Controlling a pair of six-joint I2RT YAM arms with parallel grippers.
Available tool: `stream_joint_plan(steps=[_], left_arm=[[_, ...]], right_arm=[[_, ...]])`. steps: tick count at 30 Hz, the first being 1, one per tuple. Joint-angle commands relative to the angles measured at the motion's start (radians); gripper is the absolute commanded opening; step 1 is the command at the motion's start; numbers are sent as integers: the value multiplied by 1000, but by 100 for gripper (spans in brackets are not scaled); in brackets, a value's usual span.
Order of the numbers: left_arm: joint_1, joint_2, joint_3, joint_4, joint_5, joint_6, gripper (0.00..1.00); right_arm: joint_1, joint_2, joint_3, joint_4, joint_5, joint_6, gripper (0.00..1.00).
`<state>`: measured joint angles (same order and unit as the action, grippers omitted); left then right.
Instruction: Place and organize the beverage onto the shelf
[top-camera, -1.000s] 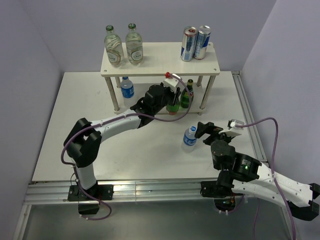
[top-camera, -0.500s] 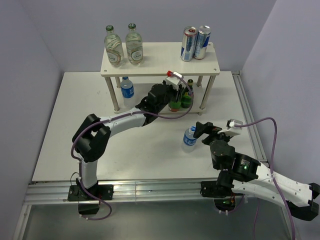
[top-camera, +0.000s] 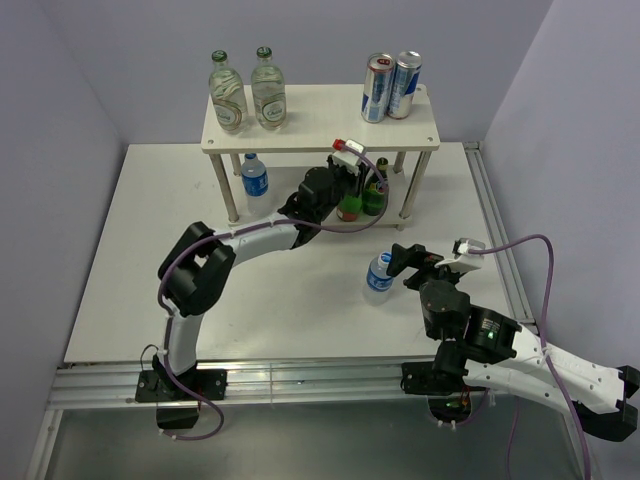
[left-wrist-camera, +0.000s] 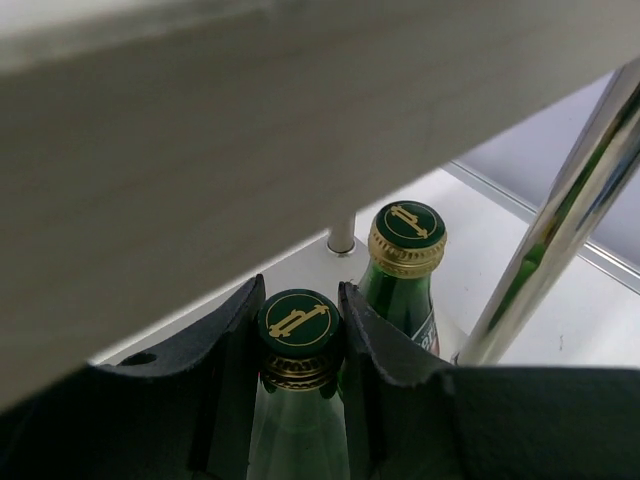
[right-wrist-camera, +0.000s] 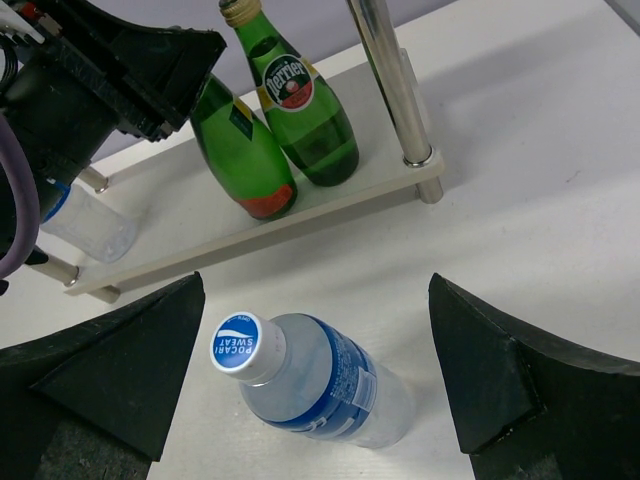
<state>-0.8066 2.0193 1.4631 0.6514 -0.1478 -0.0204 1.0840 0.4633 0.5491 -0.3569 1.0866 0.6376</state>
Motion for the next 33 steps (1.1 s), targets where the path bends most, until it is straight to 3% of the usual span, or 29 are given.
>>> stream_joint_plan(steps=[1,5,11,12,15,23,24,33], left_arm=[[3,-27,62,172,-12,-13,0],[3,-50,25,166,-42,-7,2],[1,-105,-70,192,-61,10,37],[3,-113,-84,191,-62,10,48],[3,-125,-105,188,-59,10,69],[3,-146,-139,159,-49,10,86],[1,-169,-150,157,-45,10,99],[-6,-329,-277,62,-3,-4,99]], right_arm=[[5,-5,-9,33,21,0,100],[4,-5,-11,33,19,4,100],[4,-6,-12,39,19,0,100],[4,-6,-12,39,21,0,100],[4,-6,-11,30,24,5,100],[4,-9,-9,22,32,10,100],[4,-9,-9,22,30,10,100],[4,-9,-9,22,32,10,100]])
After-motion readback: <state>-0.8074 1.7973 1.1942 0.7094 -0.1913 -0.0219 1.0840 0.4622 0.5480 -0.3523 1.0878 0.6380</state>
